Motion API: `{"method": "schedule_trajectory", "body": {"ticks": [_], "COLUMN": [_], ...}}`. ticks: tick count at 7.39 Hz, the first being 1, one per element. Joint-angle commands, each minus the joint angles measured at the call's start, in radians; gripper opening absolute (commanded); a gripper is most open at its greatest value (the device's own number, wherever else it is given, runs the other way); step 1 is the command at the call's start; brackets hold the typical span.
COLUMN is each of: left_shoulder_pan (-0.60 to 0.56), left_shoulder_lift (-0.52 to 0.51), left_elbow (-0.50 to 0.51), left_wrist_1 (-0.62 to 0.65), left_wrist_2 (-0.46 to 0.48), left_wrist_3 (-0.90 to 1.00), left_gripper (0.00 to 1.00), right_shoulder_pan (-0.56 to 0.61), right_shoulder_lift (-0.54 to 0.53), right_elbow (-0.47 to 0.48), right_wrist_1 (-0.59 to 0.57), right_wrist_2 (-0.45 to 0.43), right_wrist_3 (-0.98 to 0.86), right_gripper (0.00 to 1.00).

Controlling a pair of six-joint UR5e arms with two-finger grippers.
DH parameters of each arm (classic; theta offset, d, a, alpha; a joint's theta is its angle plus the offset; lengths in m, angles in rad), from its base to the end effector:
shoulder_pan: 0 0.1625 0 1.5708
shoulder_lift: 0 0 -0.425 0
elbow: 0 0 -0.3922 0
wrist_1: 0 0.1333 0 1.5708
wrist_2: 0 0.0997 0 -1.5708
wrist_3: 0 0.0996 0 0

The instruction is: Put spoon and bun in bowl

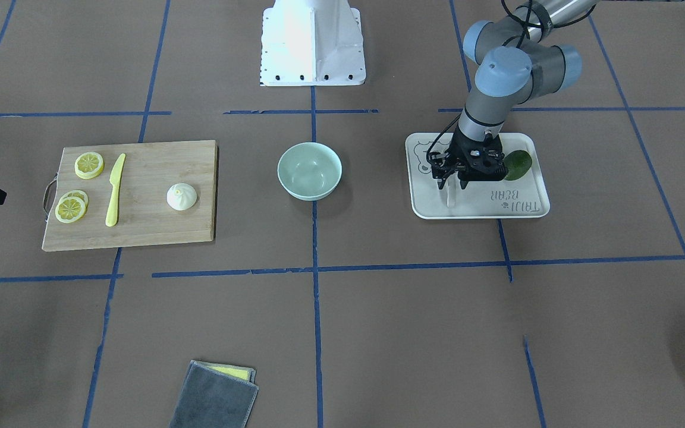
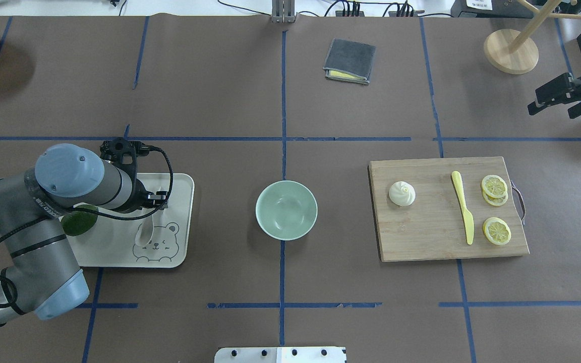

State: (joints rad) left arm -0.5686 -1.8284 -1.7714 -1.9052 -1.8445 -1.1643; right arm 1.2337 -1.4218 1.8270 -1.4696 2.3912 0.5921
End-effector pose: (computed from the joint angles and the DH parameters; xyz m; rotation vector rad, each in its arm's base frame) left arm 0.4469 -0.4118 0.3963 0.1399 0.8168 -0.0443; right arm -0.1228 -0.5331 0.4392 0.0672 -0.9295 0.0286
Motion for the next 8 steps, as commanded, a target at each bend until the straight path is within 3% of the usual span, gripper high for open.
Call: {"method": "schedule_trajectory", "body": {"ticks": [1, 2, 4, 8], "left_shoulder_pan": [0.009, 0.012, 0.013, -0.014], "left_shoulder_lift": [0.001, 0.001, 0.003, 0.006], "left_elbow": [0.000, 0.000, -0.012, -0.143], "left_wrist_1": [0.002, 0.002, 0.005, 0.084], "left_wrist_2": [-0.002, -0.002, -0.002, -0.002], "left_wrist_3": [0.000, 0.000, 0.002, 0.005], "left_gripper": [0.44, 0.34, 0.02, 0.00], "right_shoulder_pan": [-0.008, -0.019, -0.031, -0.164], "right_shoulder_lift": [0.011, 0.011, 0.011, 0.081], "right_elbow": [0.002, 0.008, 0.014, 0.038], "right_wrist_1": [0.000, 0.000, 0.000, 0.002], "right_wrist_2": [0.000, -0.001, -0.001, -0.090], "right_wrist_3": [0.021, 0.025, 0.032, 0.219], "right_gripper": [1.00, 1.00, 1.00, 1.00]}}
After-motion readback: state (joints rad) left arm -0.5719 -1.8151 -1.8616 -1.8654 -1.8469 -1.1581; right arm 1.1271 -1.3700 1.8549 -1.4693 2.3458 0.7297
